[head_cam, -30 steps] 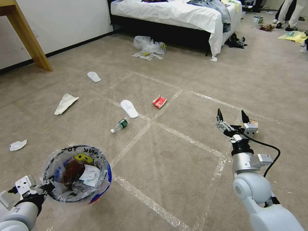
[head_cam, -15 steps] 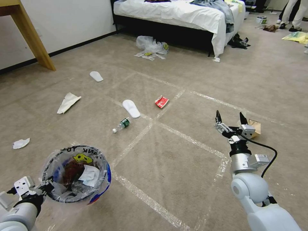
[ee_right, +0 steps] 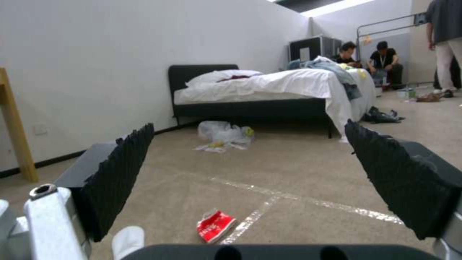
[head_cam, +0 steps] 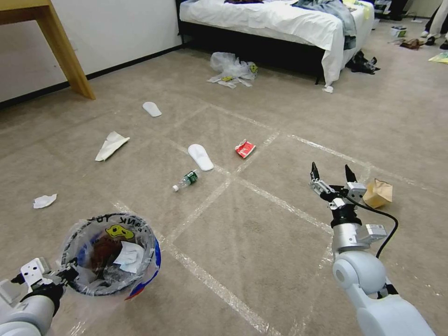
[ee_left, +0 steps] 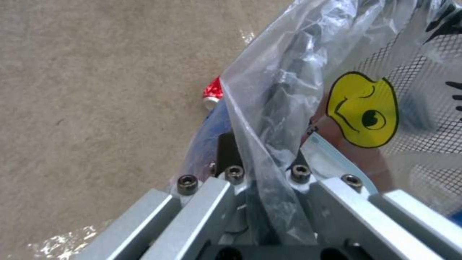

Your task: Pick up the trash bin and place the garbage on the floor into it.

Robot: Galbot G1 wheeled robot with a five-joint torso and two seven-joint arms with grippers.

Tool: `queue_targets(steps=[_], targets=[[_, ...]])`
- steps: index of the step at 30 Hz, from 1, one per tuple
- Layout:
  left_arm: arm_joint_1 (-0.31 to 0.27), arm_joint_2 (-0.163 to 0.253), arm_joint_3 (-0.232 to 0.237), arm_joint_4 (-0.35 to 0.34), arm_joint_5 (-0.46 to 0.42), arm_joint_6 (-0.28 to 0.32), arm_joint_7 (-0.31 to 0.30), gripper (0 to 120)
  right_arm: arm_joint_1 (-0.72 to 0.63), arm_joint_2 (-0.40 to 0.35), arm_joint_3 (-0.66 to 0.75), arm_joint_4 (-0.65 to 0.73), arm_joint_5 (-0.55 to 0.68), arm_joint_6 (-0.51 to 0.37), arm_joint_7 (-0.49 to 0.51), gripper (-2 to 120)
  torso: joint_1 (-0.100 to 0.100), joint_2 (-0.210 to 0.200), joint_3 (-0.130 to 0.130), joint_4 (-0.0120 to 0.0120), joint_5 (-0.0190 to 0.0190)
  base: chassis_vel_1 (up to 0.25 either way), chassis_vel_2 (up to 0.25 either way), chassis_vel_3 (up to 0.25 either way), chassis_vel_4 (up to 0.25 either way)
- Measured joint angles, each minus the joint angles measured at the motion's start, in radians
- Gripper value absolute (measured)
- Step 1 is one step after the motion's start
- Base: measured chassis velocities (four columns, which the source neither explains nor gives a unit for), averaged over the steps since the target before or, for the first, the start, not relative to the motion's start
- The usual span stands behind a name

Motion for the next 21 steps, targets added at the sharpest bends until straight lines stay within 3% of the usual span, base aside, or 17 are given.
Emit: queue_targets(steps=[21], targets=[[0.003, -0.007, 0.002, -0.008, 0.019, -0.010, 0.003, 1, -0.015, -0.013, 0.009, 0.008, -0.023, -0.006, 0.001, 100, 0.000, 0.000, 0.000, 0.0000, 0.0000, 0.000, 0.000, 0.000, 0.000]])
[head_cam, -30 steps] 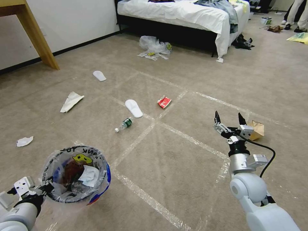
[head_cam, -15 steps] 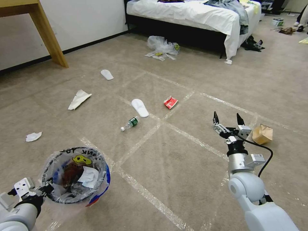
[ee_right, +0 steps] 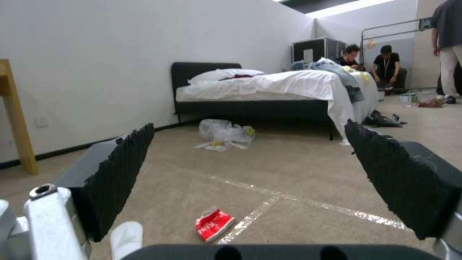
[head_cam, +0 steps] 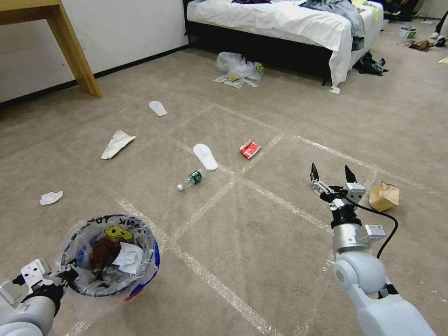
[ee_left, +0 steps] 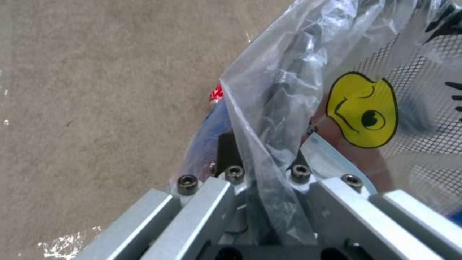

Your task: Pick up the trash bin and place the garbage on the floor into it.

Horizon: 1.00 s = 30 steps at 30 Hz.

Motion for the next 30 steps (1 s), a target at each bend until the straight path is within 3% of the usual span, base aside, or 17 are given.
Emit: queue_targets(steps=[7, 30], targets=[[0.001, 0.002, 0.000, -0.018, -0.004, 0.002, 0.000, 1, -0.067, -0.043, 0.047, 0.110, -0.010, -0.145, 0.070, 100, 0.000, 0.000, 0.000, -0.0001, 0.0000, 0.000, 0.000, 0.000, 0.000], [0.004, -0.005, 0.005, -0.040, 0.000, 0.004, 0.005, 1, -0.138, -0.027, 0.113, 0.131, -0.049, -0.080, 0.032, 100, 0.000, 0.000, 0.000, -0.0001, 0.0000, 0.000, 0.000, 0.000, 0.000]])
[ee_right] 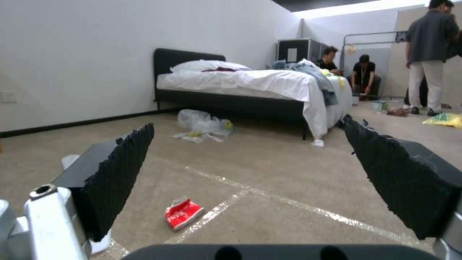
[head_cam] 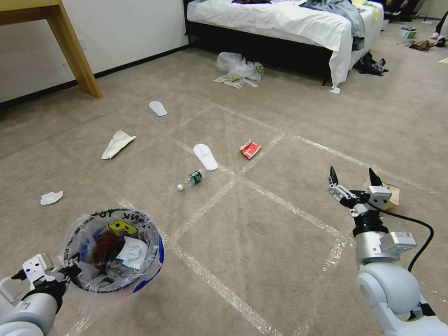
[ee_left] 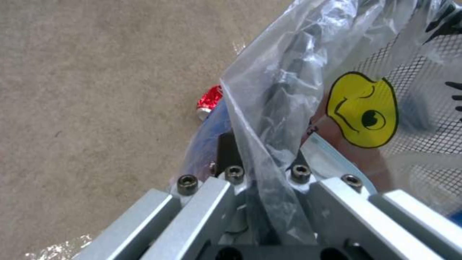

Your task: Pick up the trash bin and place the garbage on the floor into it.

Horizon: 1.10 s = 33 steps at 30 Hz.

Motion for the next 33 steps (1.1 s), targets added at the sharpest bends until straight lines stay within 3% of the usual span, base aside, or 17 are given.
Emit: queue_targets(steps=[10, 33], targets=[[0.006, 0.004, -0.027, 0.004, -0.006, 0.000, 0.000, 1, 0.014, 0.010, -0.029, -0.024, -0.014, 0.010, -0.003, 100, 0.000, 0.000, 0.000, 0.0002, 0.0000, -0.033, 0.043, 0.040, -0.034], [0.001, 0.019, -0.049, 0.024, -0.022, -0.002, 0.001, 1, 0.039, 0.025, -0.066, -0.059, -0.031, 0.012, 0.001, 100, 0.000, 0.000, 0.000, 0.0000, 0.0000, -0.210, 0.214, 0.206, -0.210]])
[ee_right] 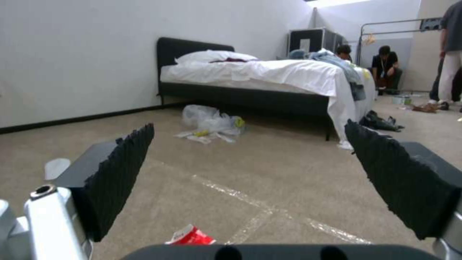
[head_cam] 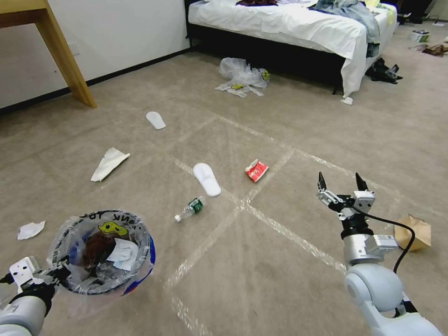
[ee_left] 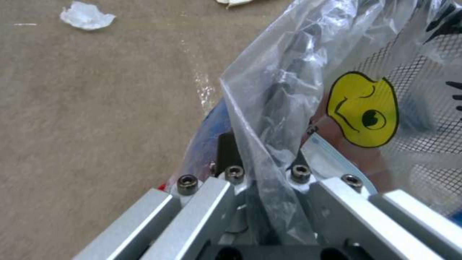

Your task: Pick up the trash bin and place the garbage on the floor into it.

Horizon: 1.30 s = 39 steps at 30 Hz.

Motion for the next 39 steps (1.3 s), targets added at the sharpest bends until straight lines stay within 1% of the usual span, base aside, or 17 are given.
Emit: queue_targets(steps=[13, 39], targets=[[-0.004, 0.002, -0.002, 0.006, -0.008, -0.001, -0.001, 1, 0.013, 0.004, -0.014, -0.016, -0.005, 0.003, 0.005, 100, 0.000, 0.000, 0.000, 0.0001, 0.0000, -0.087, 0.098, 0.078, -0.084], [0.003, -0.003, -0.005, 0.004, -0.007, 0.001, -0.002, 1, 0.018, -0.003, -0.017, -0.023, -0.002, 0.002, 0.011, 100, 0.000, 0.000, 0.000, 0.0001, 0.0000, 0.000, 0.000, 0.000, 0.000]])
